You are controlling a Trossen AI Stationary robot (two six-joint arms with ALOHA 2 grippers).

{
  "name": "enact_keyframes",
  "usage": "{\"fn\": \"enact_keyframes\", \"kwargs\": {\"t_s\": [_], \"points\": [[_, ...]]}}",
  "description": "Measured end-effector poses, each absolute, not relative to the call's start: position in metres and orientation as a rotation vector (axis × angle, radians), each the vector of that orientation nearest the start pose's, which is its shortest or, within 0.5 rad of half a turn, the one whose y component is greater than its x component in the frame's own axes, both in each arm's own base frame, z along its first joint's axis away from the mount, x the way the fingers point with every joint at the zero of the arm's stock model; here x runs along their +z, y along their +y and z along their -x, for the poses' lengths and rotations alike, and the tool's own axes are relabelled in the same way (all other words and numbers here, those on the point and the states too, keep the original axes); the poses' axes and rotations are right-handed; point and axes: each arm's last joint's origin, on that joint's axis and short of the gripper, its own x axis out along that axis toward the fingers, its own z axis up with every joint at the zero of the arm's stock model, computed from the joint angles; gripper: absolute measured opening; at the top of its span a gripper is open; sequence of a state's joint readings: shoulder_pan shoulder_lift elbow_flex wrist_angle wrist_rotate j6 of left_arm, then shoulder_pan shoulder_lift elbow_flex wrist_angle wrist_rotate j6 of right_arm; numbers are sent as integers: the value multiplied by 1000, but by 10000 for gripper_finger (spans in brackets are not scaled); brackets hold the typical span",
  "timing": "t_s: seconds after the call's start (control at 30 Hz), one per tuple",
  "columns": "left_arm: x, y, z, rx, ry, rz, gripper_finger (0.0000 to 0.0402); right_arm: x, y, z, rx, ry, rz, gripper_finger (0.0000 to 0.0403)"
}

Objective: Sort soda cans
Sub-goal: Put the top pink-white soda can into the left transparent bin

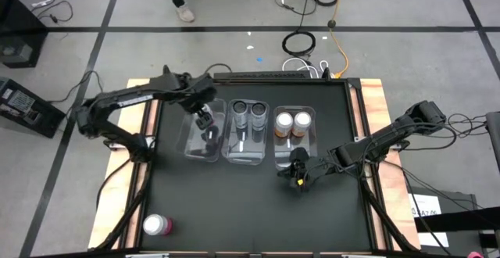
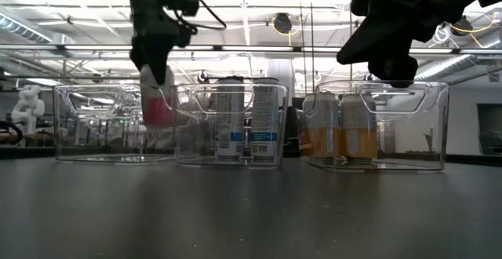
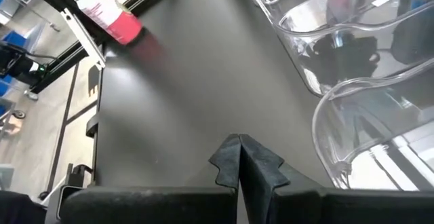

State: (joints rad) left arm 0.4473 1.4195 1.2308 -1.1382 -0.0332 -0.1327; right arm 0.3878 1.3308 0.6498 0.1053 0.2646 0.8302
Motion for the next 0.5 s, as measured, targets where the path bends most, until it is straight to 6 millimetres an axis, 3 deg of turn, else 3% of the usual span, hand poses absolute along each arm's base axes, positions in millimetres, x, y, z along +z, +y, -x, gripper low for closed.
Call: {"fn": "enact_keyframes", "kwargs": {"t_s": [0.5], "points": [[256, 126, -261, 453, 1283, 331, 318, 200, 92, -249, -148, 539, -632, 0]]}}
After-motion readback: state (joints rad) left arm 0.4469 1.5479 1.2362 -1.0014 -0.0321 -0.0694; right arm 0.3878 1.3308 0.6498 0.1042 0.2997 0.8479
